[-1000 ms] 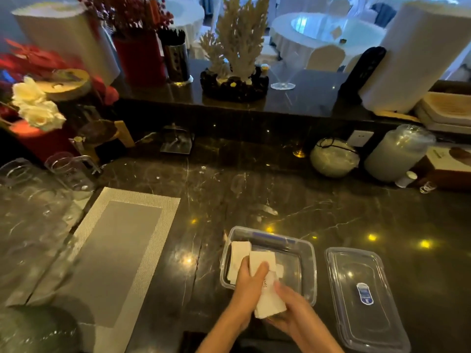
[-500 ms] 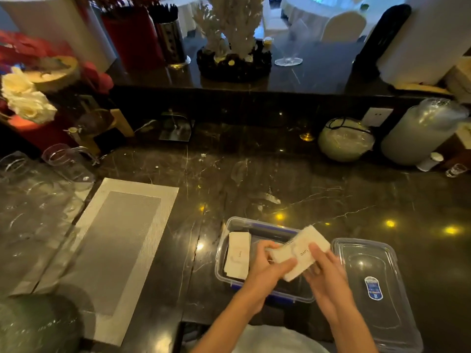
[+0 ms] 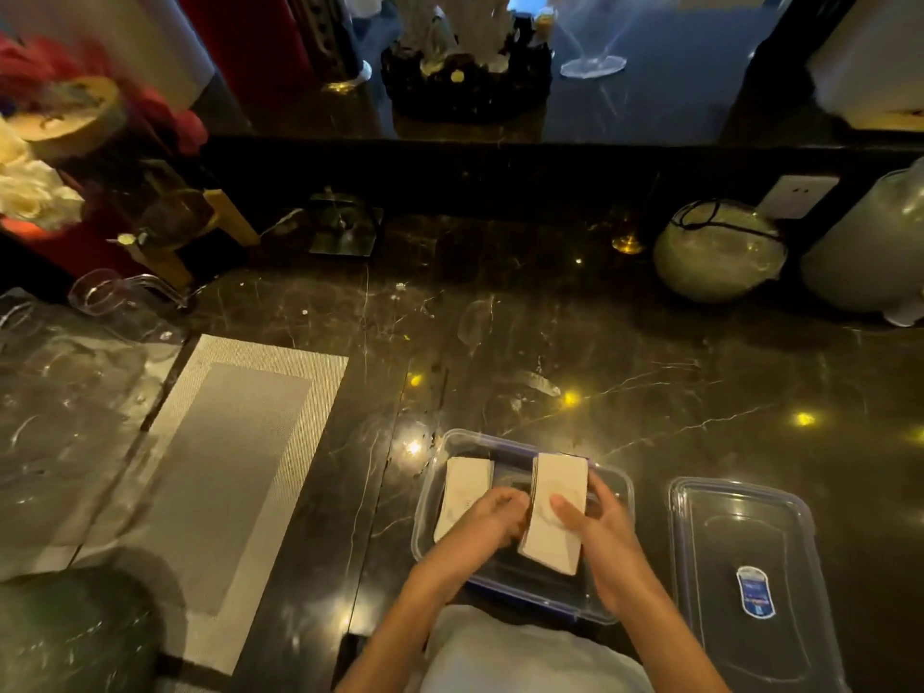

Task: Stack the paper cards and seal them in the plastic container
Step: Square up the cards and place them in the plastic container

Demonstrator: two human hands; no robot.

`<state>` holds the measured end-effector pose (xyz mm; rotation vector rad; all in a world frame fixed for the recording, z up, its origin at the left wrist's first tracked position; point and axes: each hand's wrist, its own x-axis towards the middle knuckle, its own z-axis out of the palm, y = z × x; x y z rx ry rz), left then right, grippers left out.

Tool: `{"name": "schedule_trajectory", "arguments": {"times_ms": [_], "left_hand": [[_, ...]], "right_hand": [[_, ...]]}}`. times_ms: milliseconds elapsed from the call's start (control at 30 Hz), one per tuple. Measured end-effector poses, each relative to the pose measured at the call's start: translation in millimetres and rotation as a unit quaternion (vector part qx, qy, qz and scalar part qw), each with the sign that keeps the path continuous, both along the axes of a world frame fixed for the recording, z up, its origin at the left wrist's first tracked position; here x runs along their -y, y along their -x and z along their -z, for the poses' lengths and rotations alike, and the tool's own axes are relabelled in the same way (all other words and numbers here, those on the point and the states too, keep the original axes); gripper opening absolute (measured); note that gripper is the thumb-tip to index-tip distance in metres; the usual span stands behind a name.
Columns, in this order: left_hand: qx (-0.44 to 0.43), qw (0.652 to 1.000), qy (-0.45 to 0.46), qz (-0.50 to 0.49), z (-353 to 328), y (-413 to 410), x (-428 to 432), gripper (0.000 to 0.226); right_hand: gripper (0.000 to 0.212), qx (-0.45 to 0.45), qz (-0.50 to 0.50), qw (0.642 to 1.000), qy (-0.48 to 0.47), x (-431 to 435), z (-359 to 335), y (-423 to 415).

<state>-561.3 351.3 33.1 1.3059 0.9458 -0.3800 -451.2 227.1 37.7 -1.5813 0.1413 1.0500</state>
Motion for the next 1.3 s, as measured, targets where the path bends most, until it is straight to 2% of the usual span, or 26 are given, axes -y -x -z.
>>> {"name": "schedule_trajectory", "arguments": {"times_ms": [100,167,233,367,533,667,767,933,1067,1200,1300], "left_hand": [[-0.038,0.999,-0.024,0.030,14,1,0,0.030],[-0.053,0.998,0.010,0.038,17,0,4,0.048],[-0.072,0.995,0.003,0.063,18,-2,6,0.060],[-0.092,0.988,-0.083,0.088,22,-3,0,0.055],[-0.072,0.989,-0.082,0.101,23,-4,-1,0.057],[-0.043,0.995,-0.054,0.066,23,-12,4,0.056],[-0.036,0.995,-0.081,0.046,27,-13,6,0.054],[-0.064,0.986,-0.144,0.060,30,-12,15,0.064],[-0.055,0.982,-0.181,0.023,27,-14,21,0.059],[-0.039,0.983,-0.174,0.032,27,-12,24,0.034],[-0.009,0.987,-0.160,0.022,25,-9,20,0.037]], "right_hand": [[0.064,0.008,-0.010,1.000,0.023,7,9,0],[0.062,0.002,-0.011,0.999,0.036,10,13,0],[0.063,-0.002,-0.012,0.999,0.053,13,17,0],[0.066,-0.015,-0.013,0.998,0.066,12,23,1],[0.065,-0.024,-0.016,0.996,0.081,12,30,3],[0.065,-0.023,-0.011,0.996,0.088,12,34,2],[0.066,-0.021,-0.005,0.995,0.095,12,36,1],[0.065,-0.011,-0.019,0.994,0.108,7,39,3],[0.063,-0.004,-0.013,0.993,0.118,3,40,6],[0.060,0.007,-0.010,0.993,0.114,-6,40,13],[0.060,0.028,-0.020,0.993,0.109,-20,42,23]]}}
